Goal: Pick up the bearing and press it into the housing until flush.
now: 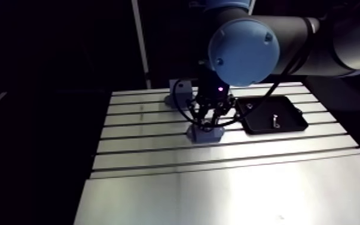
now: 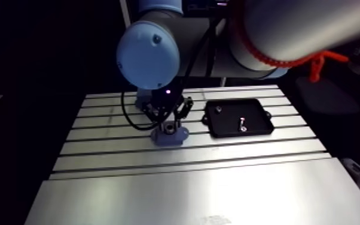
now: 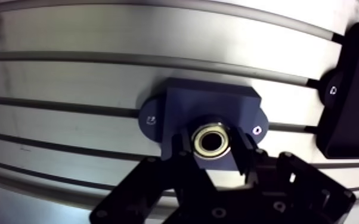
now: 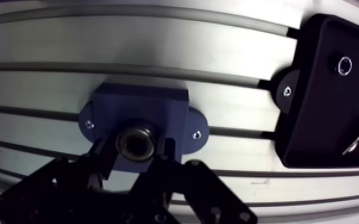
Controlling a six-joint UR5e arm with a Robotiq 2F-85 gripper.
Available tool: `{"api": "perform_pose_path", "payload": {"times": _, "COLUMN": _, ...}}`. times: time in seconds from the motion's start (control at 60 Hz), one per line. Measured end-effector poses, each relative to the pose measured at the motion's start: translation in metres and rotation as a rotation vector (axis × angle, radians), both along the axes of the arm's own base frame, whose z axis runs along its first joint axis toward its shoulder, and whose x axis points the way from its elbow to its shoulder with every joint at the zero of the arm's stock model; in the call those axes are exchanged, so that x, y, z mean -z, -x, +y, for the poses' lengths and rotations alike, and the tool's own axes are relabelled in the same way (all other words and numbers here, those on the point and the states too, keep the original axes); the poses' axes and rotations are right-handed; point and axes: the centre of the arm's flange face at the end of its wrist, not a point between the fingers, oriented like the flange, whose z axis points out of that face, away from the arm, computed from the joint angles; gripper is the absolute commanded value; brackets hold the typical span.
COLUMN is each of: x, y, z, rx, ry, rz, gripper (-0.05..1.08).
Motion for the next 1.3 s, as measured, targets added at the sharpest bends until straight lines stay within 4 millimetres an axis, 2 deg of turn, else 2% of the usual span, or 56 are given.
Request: {"api": "perform_pose_path", "payload": {"times": 1.3, "x": 0.0013, "y": -0.0008, "z": -0.0023, "rx": -0.009, "ry": -0.001, "rz": -0.003, "gripper": 0.76}}
